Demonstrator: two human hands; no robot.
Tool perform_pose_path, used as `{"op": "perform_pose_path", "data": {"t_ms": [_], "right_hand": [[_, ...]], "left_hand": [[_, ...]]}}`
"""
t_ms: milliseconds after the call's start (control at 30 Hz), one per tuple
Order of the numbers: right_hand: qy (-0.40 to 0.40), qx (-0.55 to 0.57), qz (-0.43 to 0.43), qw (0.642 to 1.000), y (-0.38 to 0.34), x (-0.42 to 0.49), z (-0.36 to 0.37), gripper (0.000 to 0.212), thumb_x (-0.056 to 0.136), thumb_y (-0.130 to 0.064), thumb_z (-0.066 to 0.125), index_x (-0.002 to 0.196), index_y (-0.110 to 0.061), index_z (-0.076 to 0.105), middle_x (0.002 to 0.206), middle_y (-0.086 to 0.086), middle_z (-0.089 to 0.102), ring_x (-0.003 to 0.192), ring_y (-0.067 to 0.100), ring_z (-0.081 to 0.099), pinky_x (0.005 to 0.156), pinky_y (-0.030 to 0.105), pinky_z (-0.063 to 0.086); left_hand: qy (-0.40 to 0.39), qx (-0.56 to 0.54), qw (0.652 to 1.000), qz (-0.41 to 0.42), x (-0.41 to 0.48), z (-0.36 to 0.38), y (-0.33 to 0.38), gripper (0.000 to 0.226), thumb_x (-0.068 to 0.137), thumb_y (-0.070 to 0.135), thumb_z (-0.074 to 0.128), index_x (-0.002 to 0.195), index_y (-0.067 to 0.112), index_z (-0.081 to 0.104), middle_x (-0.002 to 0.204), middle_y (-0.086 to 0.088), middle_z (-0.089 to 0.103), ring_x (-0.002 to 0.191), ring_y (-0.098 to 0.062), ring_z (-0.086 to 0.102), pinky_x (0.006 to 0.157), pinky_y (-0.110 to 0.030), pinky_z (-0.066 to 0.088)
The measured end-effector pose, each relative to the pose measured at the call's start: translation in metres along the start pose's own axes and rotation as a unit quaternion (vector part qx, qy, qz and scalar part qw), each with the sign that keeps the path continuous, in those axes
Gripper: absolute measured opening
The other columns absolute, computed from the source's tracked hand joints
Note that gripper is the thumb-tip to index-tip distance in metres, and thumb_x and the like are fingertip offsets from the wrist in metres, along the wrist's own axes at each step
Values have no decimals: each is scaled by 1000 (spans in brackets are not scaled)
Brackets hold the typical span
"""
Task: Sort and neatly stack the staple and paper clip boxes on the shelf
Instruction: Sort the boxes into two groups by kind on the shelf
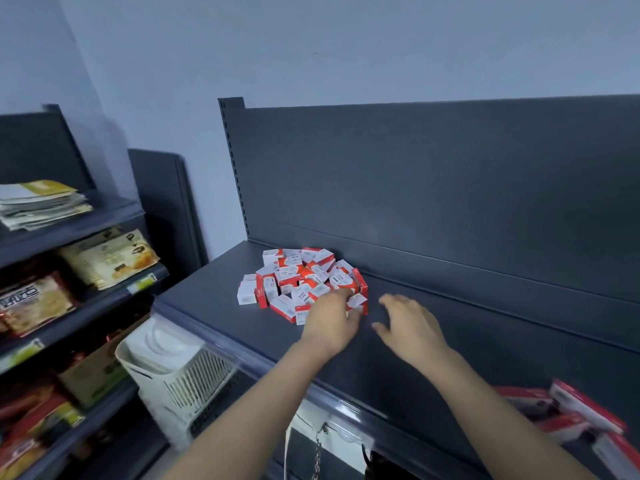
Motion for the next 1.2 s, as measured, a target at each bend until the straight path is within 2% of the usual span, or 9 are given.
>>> {"op": "perform_pose_path", "data": {"t_ms": [167,367,467,633,767,900,1000,1100,1200], "right_hand": [[-27,4,-37,999,-53,36,28,48,83,-27,65,126,-16,47,126,3,55,115,24,53,84,34,49],[-74,-26,-4,997,-81,62,56,61,78,-33,72,131,-17,44,133,4,46,123,22,45,95,36,45],[-75,-27,7,997,-82,64,65,64,77,-32,73,131,-15,44,136,4,44,126,23,43,98,37,44],[-37,-18,9,999,-83,64,68,45,86,-27,61,128,-15,48,134,5,46,123,22,44,96,34,43],[-33,-18,30,999,-74,61,66,51,89,-26,56,136,-15,41,134,7,46,123,24,43,96,34,43],[-58,-10,54,997,-65,55,63,46,87,-22,58,129,-10,44,132,10,45,120,26,45,92,35,44],[-76,-18,57,995,-63,50,62,46,88,-23,58,128,-7,43,131,13,45,118,29,46,89,36,45],[-86,-15,71,994,-62,43,63,45,90,-24,57,129,-9,42,127,15,50,113,30,51,86,36,47],[-97,-17,91,991,-60,34,62,40,90,-20,54,127,-9,44,123,14,55,109,31,55,84,37,48]], "left_hand": [[16,5,1000,-26,22,-32,-68,32,90,24,53,118,9,58,120,-9,64,109,-27,59,88,-31,46],[-10,35,999,-40,50,-42,-112,37,91,32,55,121,11,55,122,-8,62,110,-25,58,89,-33,47],[-24,33,999,-31,60,-34,-111,32,90,33,56,113,11,58,114,-7,65,101,-24,60,81,-31,47],[-43,44,997,-41,73,-15,-101,32,89,37,56,107,12,62,109,-7,67,98,-23,62,78,-29,47],[-65,59,995,-54,80,-4,-95,25,87,30,55,98,9,64,102,-8,67,94,-25,62,68,-26,40],[-87,86,991,-56,84,5,-91,31,86,37,57,99,10,63,102,-8,66,93,-24,62,70,-27,43],[-97,95,989,-57,85,9,-88,25,88,29,53,100,9,63,101,-9,67,90,-24,62,70,-27,45],[-73,75,993,-48,84,4,-82,22,87,21,49,98,6,60,98,-13,67,88,-27,62,67,-29,45],[-25,43,999,-20,81,-13,-68,28,89,24,53,108,4,55,100,-15,67,93,-31,63,67,-30,42]]}}
Point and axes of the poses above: each hand's wrist, its own x-axis towards the middle knuckle, its own z-axis out of the palm, y = z × x, the point moved 6 cm from there along x, towards the middle knuckle
